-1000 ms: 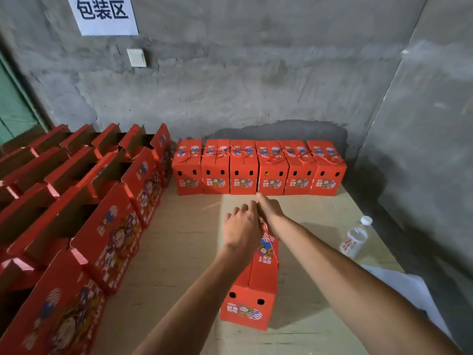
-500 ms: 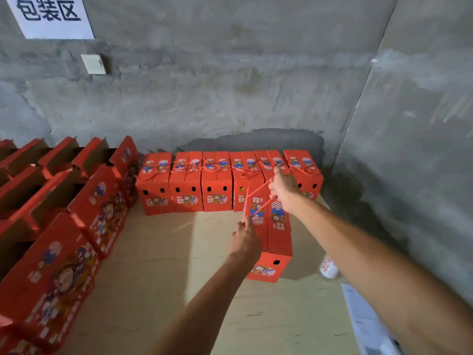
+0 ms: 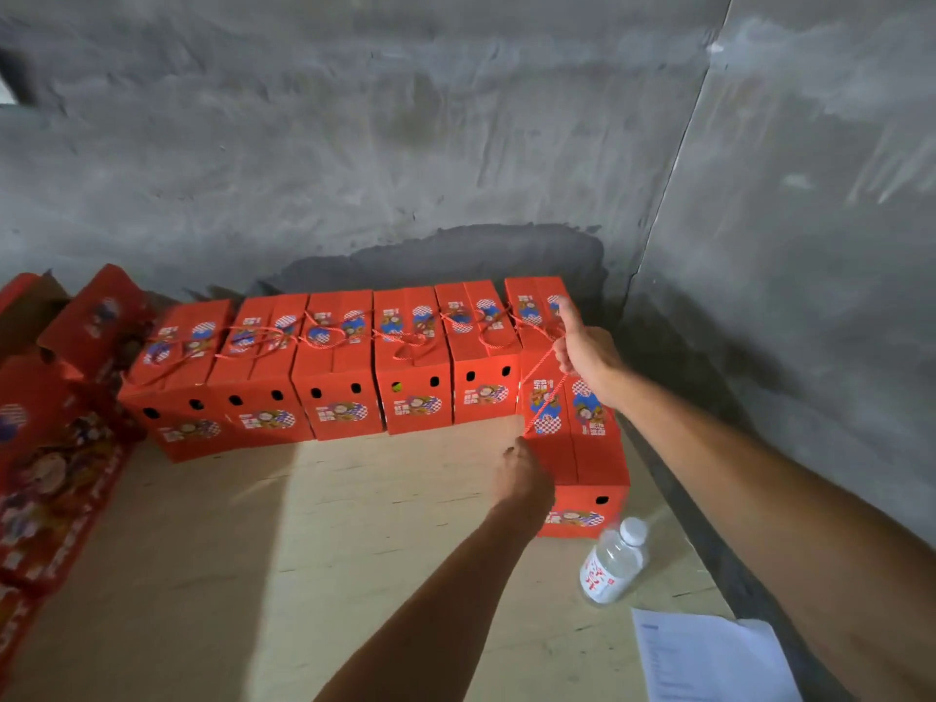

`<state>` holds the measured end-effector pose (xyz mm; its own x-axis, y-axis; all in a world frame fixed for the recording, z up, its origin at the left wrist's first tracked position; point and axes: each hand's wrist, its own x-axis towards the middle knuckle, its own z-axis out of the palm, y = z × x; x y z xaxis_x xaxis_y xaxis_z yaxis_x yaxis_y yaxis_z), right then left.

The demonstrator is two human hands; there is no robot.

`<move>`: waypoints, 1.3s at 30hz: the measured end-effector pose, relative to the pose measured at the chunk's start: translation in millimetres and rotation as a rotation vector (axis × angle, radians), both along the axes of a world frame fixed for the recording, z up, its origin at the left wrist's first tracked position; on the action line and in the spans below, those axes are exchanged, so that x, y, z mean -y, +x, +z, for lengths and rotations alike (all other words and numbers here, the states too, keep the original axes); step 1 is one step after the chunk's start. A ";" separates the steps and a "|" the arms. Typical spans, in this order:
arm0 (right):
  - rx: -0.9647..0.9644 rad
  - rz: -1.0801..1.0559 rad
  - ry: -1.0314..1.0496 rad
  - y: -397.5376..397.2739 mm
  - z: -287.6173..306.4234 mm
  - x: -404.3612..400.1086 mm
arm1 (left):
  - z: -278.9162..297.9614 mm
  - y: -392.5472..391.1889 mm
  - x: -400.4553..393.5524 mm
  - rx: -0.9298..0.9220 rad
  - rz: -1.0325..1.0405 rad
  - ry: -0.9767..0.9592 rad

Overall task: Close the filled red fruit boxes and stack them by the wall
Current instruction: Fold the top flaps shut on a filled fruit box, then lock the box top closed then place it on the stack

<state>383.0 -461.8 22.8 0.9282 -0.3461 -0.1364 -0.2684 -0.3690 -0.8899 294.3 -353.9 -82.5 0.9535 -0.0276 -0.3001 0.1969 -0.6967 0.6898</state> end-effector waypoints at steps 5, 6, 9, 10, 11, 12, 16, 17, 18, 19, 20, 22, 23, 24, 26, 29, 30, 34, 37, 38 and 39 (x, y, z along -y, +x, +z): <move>-0.008 -0.056 0.114 7.1 -20.5 47.8 | -20.6 4.0 35.2 0.067 0.122 -0.218; -0.013 -0.002 0.099 5.1 -20.1 55.4 | -22.6 2.5 36.6 0.093 0.135 -0.242; -0.156 0.237 -0.480 -13.9 -17.1 74.0 | -31.2 -14.8 36.9 0.083 0.178 -0.256; -0.195 0.261 -0.780 -23.2 -14.8 75.8 | -33.4 -21.7 36.3 0.041 0.188 -0.260; -0.212 0.273 -1.035 -35.4 -12.9 75.2 | -36.0 -28.8 36.5 -0.029 0.198 -0.269; -0.223 0.287 -1.172 -48.7 -13.1 73.4 | -38.3 -37.2 37.1 -0.111 0.192 -0.285; -0.610 0.456 -0.816 -110.4 -37.2 66.9 | -45.7 -80.6 40.2 -0.227 0.127 -0.399; -0.692 0.500 -0.758 -127.0 -45.0 65.2 | -47.9 -91.0 41.9 -0.238 0.121 -0.435; -0.697 0.531 -0.777 -141.2 -52.8 64.4 | -49.8 -99.5 44.6 -0.259 0.120 -0.486; -0.632 0.544 -0.850 -151.6 -60.8 64.4 | -52.1 -106.7 47.9 -0.289 0.128 -0.537; -0.526 0.542 -0.958 -160.0 -68.5 65.3 | -53.2 -112.4 50.2 -0.303 0.134 -0.573; -0.349 0.514 -1.086 -170.2 -81.1 68.6 | -54.6 -119.5 55.8 -0.262 0.126 -0.587; -0.309 0.502 -1.077 -174.0 -85.5 71.0 | -54.7 -122.9 58.5 -0.231 0.124 -0.591; -0.289 0.484 -1.044 -178.0 -88.0 73.3 | -55.1 -125.6 61.6 -0.201 0.132 -0.600; -0.249 0.455 -0.971 -187.4 -90.5 80.1 | -54.9 -129.9 66.8 -0.150 0.164 -0.624; -0.195 0.422 -0.893 -205.7 -82.9 93.1 | -49.4 -138.8 77.7 -0.098 0.190 -0.651; -0.187 0.408 -0.872 -213.0 -78.2 98.7 | -47.1 -143.3 83.9 -0.089 0.181 -0.643; -0.233 0.350 -0.936 -245.0 -64.9 119.2 | -43.7 -167.9 111.5 -0.151 0.089 -0.601; -0.274 0.319 -0.955 -273.1 -70.3 130.2 | -51.9 -181.2 124.2 -0.260 0.024 -0.563; -0.298 0.303 -0.945 -282.7 -73.9 133.3 | -55.3 -185.7 127.3 -0.297 0.025 -0.566; -0.320 0.283 -0.935 -291.1 -77.7 136.1 | -58.0 -190.3 129.6 -0.333 0.034 -0.574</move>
